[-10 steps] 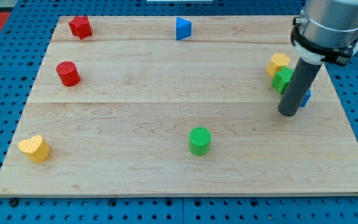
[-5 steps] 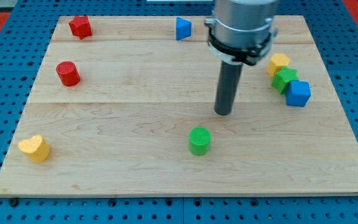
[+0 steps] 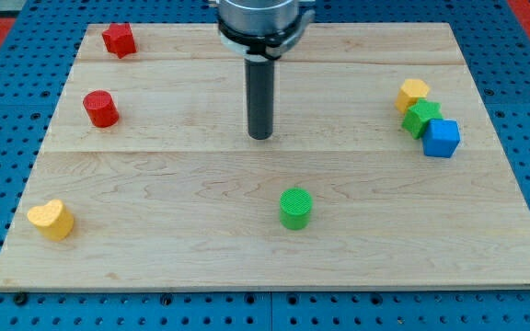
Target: Slide the red circle towards the blue triangle
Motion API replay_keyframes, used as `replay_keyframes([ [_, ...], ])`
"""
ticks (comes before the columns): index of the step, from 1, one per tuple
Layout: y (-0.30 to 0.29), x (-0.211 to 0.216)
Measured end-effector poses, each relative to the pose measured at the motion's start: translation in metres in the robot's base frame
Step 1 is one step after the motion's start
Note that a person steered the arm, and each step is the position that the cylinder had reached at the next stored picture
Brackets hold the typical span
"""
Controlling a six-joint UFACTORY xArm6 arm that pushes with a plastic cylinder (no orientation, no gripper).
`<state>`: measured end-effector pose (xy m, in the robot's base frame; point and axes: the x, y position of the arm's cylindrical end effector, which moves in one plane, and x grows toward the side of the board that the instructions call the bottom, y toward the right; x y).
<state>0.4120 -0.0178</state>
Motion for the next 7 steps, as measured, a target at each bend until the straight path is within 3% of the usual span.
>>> replay_keyframes([
  [1,-0.028,0.004],
  [4,-0.235,0.006],
  [5,-0.261,-0.007],
  [7,-0.255,-0.011],
])
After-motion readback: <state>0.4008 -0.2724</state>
